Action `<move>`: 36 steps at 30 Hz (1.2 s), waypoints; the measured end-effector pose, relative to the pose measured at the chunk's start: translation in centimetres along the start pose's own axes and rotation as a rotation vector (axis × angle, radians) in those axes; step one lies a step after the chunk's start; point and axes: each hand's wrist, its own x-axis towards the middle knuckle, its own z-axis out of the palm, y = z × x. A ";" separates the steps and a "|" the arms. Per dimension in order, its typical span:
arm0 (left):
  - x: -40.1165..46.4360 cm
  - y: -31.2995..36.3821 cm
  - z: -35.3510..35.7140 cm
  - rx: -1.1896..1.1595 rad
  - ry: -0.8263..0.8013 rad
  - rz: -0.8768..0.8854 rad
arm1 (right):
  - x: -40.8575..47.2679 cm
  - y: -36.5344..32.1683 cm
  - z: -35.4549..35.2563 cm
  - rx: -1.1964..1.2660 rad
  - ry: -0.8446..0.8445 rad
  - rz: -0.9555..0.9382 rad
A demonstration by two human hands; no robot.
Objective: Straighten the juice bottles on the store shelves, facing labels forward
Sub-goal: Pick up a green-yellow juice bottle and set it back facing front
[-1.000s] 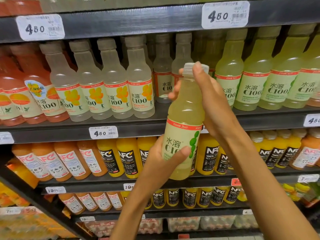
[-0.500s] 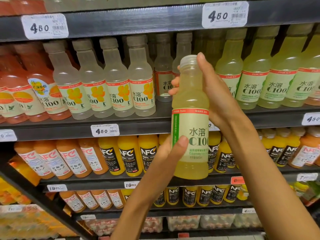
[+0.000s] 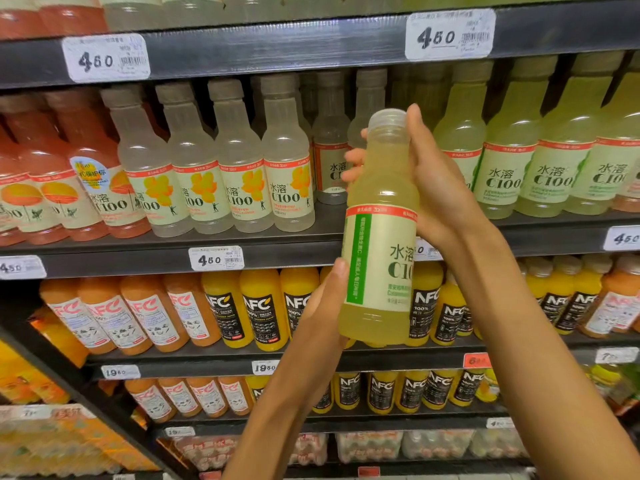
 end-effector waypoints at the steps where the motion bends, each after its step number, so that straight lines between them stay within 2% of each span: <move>1: 0.1 0.1 0.1 -0.022 0.000 0.000 | -0.1 0.0 0.0 -0.055 0.002 -0.019; 6: 2.0 -0.2 0.0 -0.016 0.075 0.043 | 0.3 0.2 0.2 -0.089 0.068 -0.100; 12: 5.0 0.1 -0.8 0.189 0.152 0.177 | 2.3 -0.2 -0.1 -0.196 0.160 -0.223; 20: 8.8 -0.9 -1.9 0.456 0.353 0.361 | 4.9 -0.1 -0.6 -0.392 0.104 -0.352; 25: 10.9 -1.1 -2.1 0.377 0.347 0.348 | 6.2 -0.5 -1.1 -0.382 0.121 -0.367; 29: 12.7 -1.0 -1.6 0.325 0.341 0.315 | 6.8 -0.6 -1.5 -0.534 0.218 -0.343; 34: 13.9 -0.9 -1.5 0.420 0.330 0.297 | 7.0 -0.7 -2.6 -0.677 0.406 -0.412; 36: 14.3 -0.6 -1.4 0.523 0.340 0.309 | 6.7 -0.4 -3.3 -0.658 0.399 -0.426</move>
